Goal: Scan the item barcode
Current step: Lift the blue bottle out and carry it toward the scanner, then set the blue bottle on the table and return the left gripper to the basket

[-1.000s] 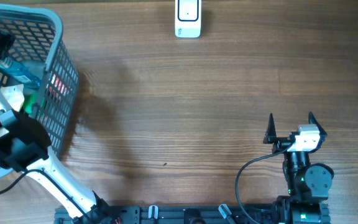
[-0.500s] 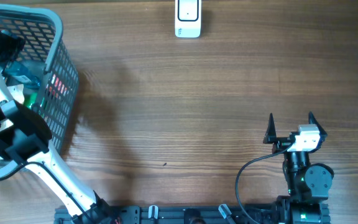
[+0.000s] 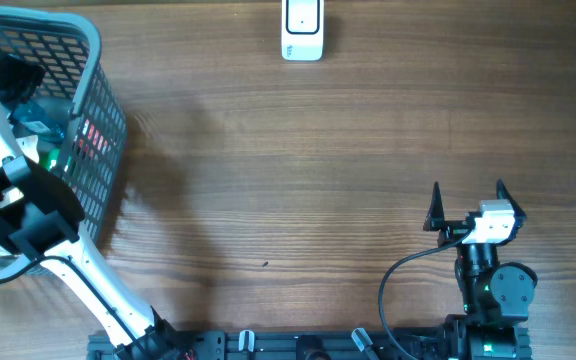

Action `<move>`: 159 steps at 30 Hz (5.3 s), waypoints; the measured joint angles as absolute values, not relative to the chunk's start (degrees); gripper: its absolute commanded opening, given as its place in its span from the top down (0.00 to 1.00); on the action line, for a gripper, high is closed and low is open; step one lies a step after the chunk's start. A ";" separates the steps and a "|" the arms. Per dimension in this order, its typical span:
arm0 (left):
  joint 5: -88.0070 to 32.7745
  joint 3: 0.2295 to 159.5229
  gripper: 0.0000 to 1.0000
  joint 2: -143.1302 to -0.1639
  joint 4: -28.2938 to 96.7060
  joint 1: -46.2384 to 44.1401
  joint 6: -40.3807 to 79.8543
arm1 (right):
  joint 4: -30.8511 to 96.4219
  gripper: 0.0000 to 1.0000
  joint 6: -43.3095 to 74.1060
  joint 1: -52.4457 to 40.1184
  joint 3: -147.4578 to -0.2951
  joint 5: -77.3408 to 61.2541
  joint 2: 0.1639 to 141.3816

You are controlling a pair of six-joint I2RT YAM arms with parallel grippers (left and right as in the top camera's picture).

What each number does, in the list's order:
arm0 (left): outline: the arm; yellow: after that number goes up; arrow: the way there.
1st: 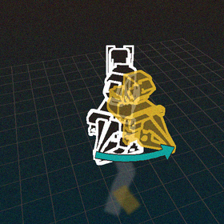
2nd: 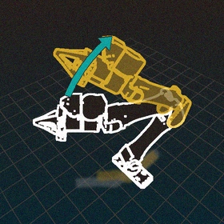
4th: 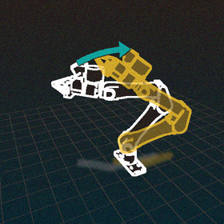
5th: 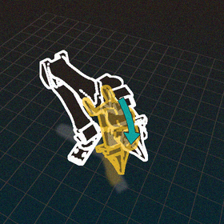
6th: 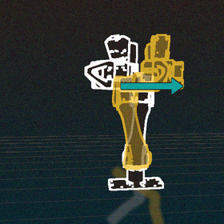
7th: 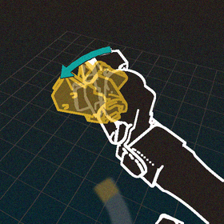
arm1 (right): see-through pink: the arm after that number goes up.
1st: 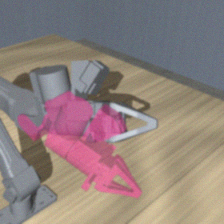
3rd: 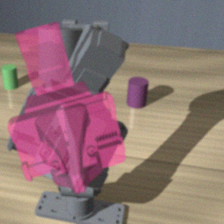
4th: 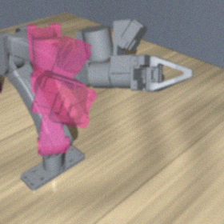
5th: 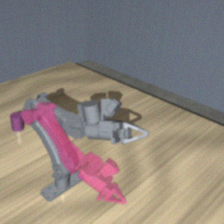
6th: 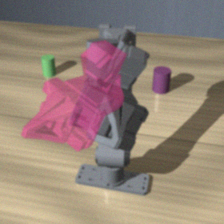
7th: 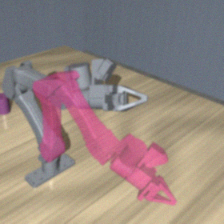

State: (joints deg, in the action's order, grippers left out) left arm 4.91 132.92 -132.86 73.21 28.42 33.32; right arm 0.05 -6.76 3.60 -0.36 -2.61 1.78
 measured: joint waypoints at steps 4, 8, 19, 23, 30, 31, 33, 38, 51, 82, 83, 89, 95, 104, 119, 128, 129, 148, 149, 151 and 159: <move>5.50 132.92 0.66 -132.86 73.28 28.42 33.30 | 0.05 0.00 -6.76 3.60 -0.36 -2.59 1.78; 5.78 132.92 0.69 -132.86 73.47 28.42 33.34 | 0.05 0.00 -6.76 3.60 -0.36 -2.61 1.78; 6.15 133.25 0.72 -132.44 76.86 28.38 33.34 | 0.05 0.00 -6.76 3.60 -0.36 -2.61 1.78; 6.13 132.94 0.72 -131.59 78.06 28.38 33.34 | 0.05 0.00 -6.76 3.60 -0.36 -2.61 1.78; 6.11 132.33 0.69 -121.62 78.35 28.38 33.34 | 0.05 0.00 -6.76 3.60 -0.36 -2.61 1.78; 6.11 132.33 0.69 -118.78 78.41 28.38 33.34 | 0.05 0.00 -6.76 3.60 -0.36 -2.61 1.78; 6.13 132.33 0.69 -113.97 78.65 28.38 33.34 | 0.05 0.00 -6.76 3.60 -0.36 -2.61 1.78; 6.09 132.33 0.68 -103.48 80.73 28.38 33.34 | 0.05 0.00 -6.76 3.60 -0.36 -2.61 1.78; -3.57 132.33 0.66 -89.60 82.13 23.38 33.87 | 0.05 0.00 -6.76 3.60 -0.36 -2.59 1.78; 16.34 132.33 0.67 -112.92 82.26 -22.59 54.37 | 0.05 0.00 -6.76 3.60 -0.36 -2.59 1.78; 16.82 132.33 0.67 -113.95 82.41 -22.76 55.31 | 0.05 0.00 -6.76 3.60 -0.36 -2.61 1.78; 20.47 132.33 0.64 -120.09 85.38 -22.98 66.13 | 0.05 0.00 -6.76 3.60 -0.36 -2.59 1.78; 23.90 132.33 0.64 -124.27 86.83 -23.73 77.14 | 0.05 0.01 -6.76 3.60 -0.36 -2.59 1.78; 28.58 132.33 0.64 -131.96 86.87 -25.87 85.69 | 0.05 0.00 -6.76 3.60 -0.36 -2.61 1.78; 34.02 132.33 0.46 -135.11 85.27 -26.20 92.07 | 0.05 0.00 -6.76 3.60 -0.36 -2.61 1.78; 34.50 132.33 0.00 -135.11 90.06 -26.20 92.95 | 0.05 0.00 -6.76 3.60 -0.36 -2.61 1.78; 34.50 132.33 0.00 -135.11 90.35 -26.20 92.90 | 0.05 0.00 -6.76 3.60 -0.36 -2.61 1.78; 29.15 132.66 0.00 -88.01 80.38 -3.49 45.54 | 0.05 0.00 -6.76 3.60 -0.36 -2.59 1.78; 27.97 132.88 0.00 -85.32 80.64 2.28 43.29 | 0.05 0.00 -6.76 3.60 -0.36 -2.61 1.78; 25.65 133.36 0.00 -81.93 82.41 10.92 39.66 | 0.03 0.00 -6.76 3.60 -0.36 -2.59 1.78; 17.98 133.56 0.00 -86.78 89.06 27.64 30.44 | 0.05 0.00 -6.76 3.60 -0.36 -2.61 1.78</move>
State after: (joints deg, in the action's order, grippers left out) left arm 17.98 133.56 -86.78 89.06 27.64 30.44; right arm 0.05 -6.76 3.60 -0.36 -2.61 1.78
